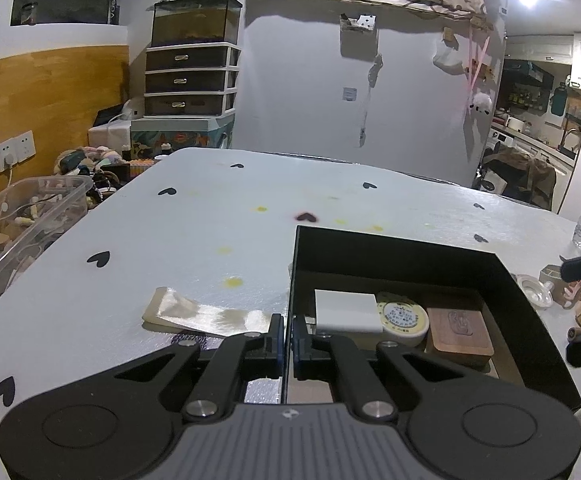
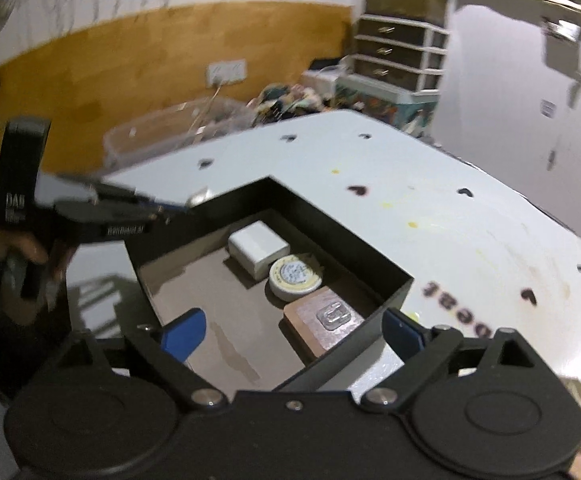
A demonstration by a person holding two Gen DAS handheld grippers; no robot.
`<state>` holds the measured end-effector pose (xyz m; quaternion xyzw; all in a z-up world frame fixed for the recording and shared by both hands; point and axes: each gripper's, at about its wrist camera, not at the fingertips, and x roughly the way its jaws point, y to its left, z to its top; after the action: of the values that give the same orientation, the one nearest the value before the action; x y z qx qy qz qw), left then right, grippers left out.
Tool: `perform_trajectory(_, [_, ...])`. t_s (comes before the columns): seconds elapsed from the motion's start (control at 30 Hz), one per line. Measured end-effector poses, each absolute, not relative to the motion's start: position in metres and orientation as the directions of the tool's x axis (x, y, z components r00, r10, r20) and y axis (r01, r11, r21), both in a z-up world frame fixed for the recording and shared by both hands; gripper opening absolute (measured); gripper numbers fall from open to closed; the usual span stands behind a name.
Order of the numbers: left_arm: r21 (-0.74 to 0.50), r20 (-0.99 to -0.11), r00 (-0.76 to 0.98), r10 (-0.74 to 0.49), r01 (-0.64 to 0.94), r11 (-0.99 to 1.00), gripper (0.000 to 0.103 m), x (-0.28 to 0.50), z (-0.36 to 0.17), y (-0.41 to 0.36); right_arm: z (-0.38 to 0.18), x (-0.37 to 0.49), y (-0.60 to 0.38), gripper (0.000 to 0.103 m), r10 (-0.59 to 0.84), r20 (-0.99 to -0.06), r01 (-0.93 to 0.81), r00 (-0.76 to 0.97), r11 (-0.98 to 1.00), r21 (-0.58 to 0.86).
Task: Organize rigid objects
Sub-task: 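Withdraw the right tool and reach to the white block with brown handle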
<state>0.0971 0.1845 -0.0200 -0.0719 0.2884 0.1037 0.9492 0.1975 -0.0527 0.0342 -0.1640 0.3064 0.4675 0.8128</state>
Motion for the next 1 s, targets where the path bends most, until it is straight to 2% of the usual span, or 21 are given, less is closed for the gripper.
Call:
perform_trajectory(0.13, [-0.073, -0.562, 0.811, 0.163, -0.245, 0.967, 0.003, 0.096, -0.02, 0.183, 0.028, 0.188, -0.068, 0.103, 0.66, -0.587, -0.805, 0.469, 0.592, 0.023])
perform_trajectory(0.3, [-0.071, -0.56, 0.81, 0.173, -0.255, 0.964, 0.003, 0.096, -0.02, 0.182, 0.013, 0.176, -0.087, 0.103, 0.652, -0.506, -0.75, 0.564, 0.662, 0.018])
perform_trajectory(0.63, [-0.071, -0.561, 0.809, 0.177, -0.26, 0.963, 0.003, 0.095, -0.02, 0.182, -0.023, 0.181, -0.129, 0.103, 0.479, -0.513, -0.507, 0.713, 0.857, 0.095])
perform_trajectory(0.8, [-0.073, -0.559, 0.81, 0.178, -0.262, 0.962, 0.003, 0.095, -0.02, 0.182, -0.035, 0.182, -0.151, 0.103, 0.313, -0.501, -0.332, 0.807, 0.942, 0.052])
perform_trajectory(1.0, [-0.072, -0.559, 0.81, 0.179, -0.263, 0.962, 0.003, 0.094, -0.021, 0.182, -0.046, 0.204, -0.183, 0.103, 0.2, -0.551, -0.151, 0.81, 0.979, 0.134])
